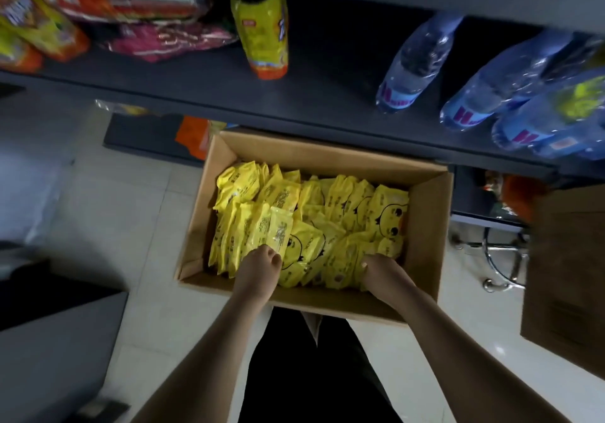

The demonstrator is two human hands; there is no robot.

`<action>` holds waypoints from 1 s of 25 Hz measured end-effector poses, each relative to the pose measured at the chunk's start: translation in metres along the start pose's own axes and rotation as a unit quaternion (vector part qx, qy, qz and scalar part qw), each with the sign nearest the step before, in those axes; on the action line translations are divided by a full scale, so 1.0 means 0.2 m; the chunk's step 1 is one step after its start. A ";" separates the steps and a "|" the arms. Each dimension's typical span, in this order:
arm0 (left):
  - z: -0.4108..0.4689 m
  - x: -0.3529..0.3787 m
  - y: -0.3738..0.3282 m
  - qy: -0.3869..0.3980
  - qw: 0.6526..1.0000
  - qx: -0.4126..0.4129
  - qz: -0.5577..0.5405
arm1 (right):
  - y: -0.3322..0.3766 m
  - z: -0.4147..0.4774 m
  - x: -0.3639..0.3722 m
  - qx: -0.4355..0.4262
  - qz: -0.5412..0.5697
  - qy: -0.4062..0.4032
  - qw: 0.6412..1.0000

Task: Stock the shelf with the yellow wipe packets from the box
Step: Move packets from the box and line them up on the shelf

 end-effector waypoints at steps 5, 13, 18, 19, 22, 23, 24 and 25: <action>0.16 0.12 0.11 -0.055 0.908 -0.225 -0.349 | 0.04 0.18 0.08 -0.021 -0.026 -0.013 0.999; 0.36 0.14 0.15 -0.008 0.489 -0.435 -0.756 | 0.17 0.31 0.05 -0.045 -0.020 -0.032 0.998; 0.35 0.16 0.14 0.002 0.538 -0.420 -0.731 | 0.21 0.33 0.06 -0.041 0.009 -0.021 0.999; 0.35 0.17 0.15 0.000 0.542 -0.416 -0.730 | 0.21 0.32 0.07 -0.039 0.018 -0.020 0.999; 0.34 0.17 0.15 -0.005 0.522 -0.415 -0.745 | 0.21 0.30 0.09 -0.029 0.057 -0.011 0.998; 0.34 0.16 0.15 -0.004 0.516 -0.414 -0.750 | 0.20 0.30 0.10 -0.021 0.077 -0.008 0.997; 0.32 0.15 0.15 0.002 0.517 -0.410 -0.751 | 0.19 0.29 0.11 -0.012 0.095 -0.005 0.995; 0.30 0.13 0.14 0.010 0.525 -0.402 -0.750 | 0.18 0.28 0.11 -0.001 0.113 -0.002 0.994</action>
Point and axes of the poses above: each hand's wrist, its own z-axis towards the middle knuckle, its own x-axis out of the palm, y = z × x, the point moved 2 cm from there along z, towards the middle knuckle, and after that the axes turned 1 degree about y, right-handed, at the moved point
